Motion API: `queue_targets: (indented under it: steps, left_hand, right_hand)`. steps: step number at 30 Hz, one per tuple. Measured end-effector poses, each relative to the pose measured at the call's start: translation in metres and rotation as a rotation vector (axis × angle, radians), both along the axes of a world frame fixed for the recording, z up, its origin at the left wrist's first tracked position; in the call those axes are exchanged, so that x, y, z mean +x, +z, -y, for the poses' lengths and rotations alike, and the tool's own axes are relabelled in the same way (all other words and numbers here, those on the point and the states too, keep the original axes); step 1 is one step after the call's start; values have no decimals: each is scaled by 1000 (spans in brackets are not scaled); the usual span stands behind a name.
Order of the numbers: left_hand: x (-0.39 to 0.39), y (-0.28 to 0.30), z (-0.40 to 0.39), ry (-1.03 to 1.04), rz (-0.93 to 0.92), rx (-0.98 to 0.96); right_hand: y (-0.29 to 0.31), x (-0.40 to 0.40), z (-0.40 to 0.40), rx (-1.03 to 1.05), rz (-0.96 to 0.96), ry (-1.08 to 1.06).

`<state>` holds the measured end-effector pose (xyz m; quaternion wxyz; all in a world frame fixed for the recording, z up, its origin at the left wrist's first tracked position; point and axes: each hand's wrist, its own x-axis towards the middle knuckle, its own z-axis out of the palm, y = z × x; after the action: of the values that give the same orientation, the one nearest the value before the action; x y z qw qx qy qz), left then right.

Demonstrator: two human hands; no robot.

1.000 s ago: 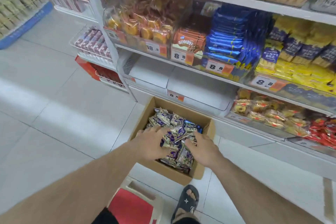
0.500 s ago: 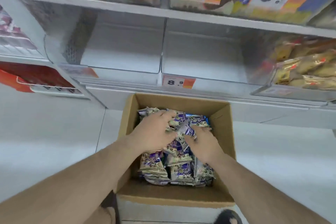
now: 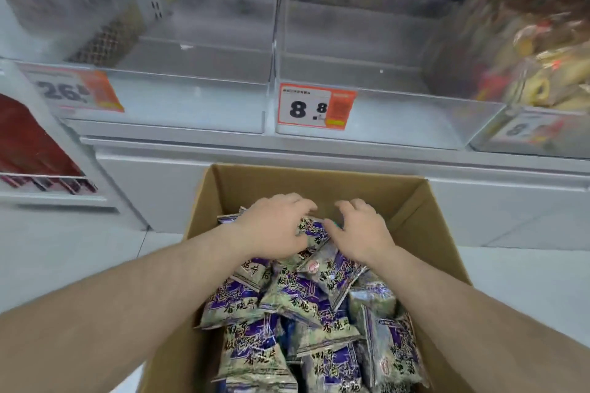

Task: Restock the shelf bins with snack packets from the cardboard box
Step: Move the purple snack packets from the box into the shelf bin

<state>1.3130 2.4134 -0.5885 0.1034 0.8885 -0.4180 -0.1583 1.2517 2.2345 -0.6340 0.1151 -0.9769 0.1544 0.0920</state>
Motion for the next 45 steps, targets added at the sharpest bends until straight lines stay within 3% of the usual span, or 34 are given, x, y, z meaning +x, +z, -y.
queue_targets:
  steps: [7,12,22,25,30,35,41,45]
  left_hand:
    - [-30,26,-26,-46,87,109]
    - [-47,52,-42,-51,194,41]
    - [-75,88,-34,-11,155,-4]
    - [-72,98,-30,47,116,-49]
    - [-48,113,-9,107,139,-89]
    - [-35,113,9,113,110,-92]
    - [-30,109,-7,181,76,-170]
    - [-30,107,-17,257,155,-251]
  right_hand:
    - [22,-33,-18,-26,-12,11]
    - [56,-54,-31,-39,129,-22]
    - [110,-93,-26,-111,207,17]
    - [120,-76,-13,-115,257,4]
    - [142,-11,12,-117,530,-72]
    - [157,24,26,-182,296,-97]
    - [174,36,27,-272,425,-100]
    - [188,29,21,-252,507,-114]
